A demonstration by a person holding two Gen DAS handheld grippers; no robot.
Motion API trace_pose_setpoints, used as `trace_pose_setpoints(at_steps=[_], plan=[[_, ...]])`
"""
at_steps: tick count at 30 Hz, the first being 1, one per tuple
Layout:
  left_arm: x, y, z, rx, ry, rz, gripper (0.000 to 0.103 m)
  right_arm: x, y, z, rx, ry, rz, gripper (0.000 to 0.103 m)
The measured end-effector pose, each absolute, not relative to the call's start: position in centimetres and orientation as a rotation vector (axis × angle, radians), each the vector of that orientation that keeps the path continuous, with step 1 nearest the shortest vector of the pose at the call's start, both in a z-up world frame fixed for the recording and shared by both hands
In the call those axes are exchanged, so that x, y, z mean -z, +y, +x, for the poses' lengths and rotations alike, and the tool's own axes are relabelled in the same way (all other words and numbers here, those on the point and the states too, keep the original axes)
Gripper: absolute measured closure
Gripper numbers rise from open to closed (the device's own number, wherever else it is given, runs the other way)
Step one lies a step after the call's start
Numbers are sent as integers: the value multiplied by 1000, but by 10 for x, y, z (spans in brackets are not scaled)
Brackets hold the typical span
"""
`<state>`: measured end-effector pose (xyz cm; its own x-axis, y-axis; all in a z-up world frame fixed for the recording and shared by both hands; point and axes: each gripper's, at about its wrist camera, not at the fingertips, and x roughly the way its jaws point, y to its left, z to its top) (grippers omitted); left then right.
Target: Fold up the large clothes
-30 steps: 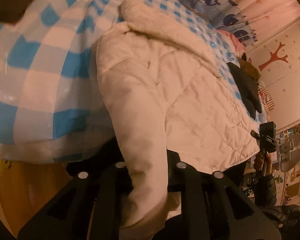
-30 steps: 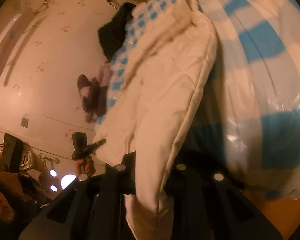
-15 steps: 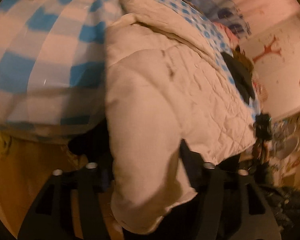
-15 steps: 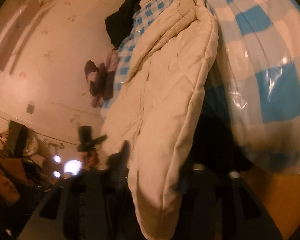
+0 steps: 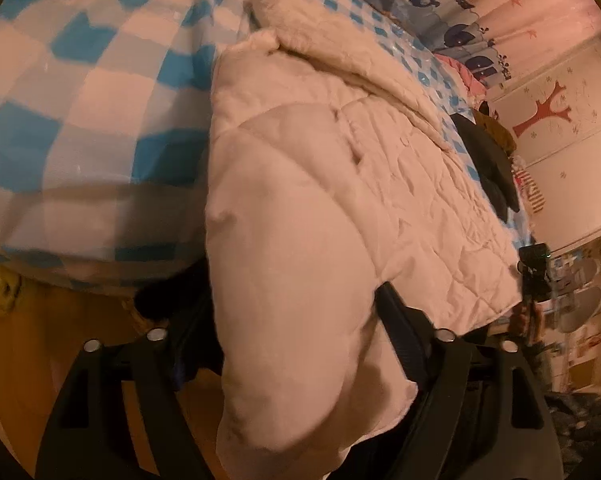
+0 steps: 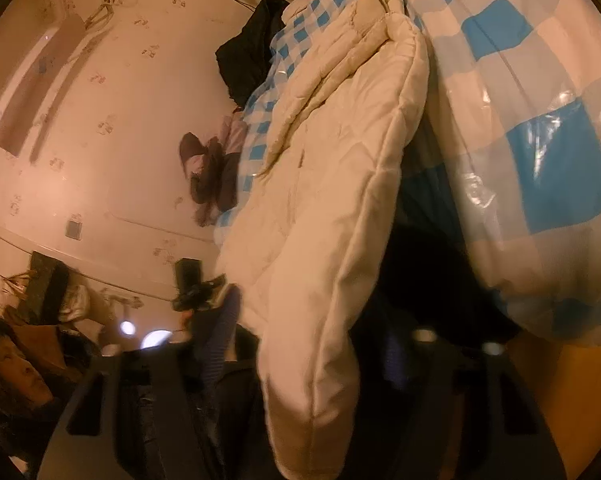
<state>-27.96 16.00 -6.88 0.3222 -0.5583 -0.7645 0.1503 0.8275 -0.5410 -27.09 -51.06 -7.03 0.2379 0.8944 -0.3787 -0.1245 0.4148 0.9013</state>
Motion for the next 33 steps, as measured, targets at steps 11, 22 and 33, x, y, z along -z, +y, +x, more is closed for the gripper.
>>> trace_pose_setpoints(at_steps=[11,22,33], plan=[[41,140,-287,434,1077,-159,34,58,-498,-273,-915,1106,819,43],[26,138,-302,513,988,-203,92,44,-496,-279,-888,1021,800,83],[52,151,-313,518,1088,-204,33,65,-508,-293,-906,1070,842,63]])
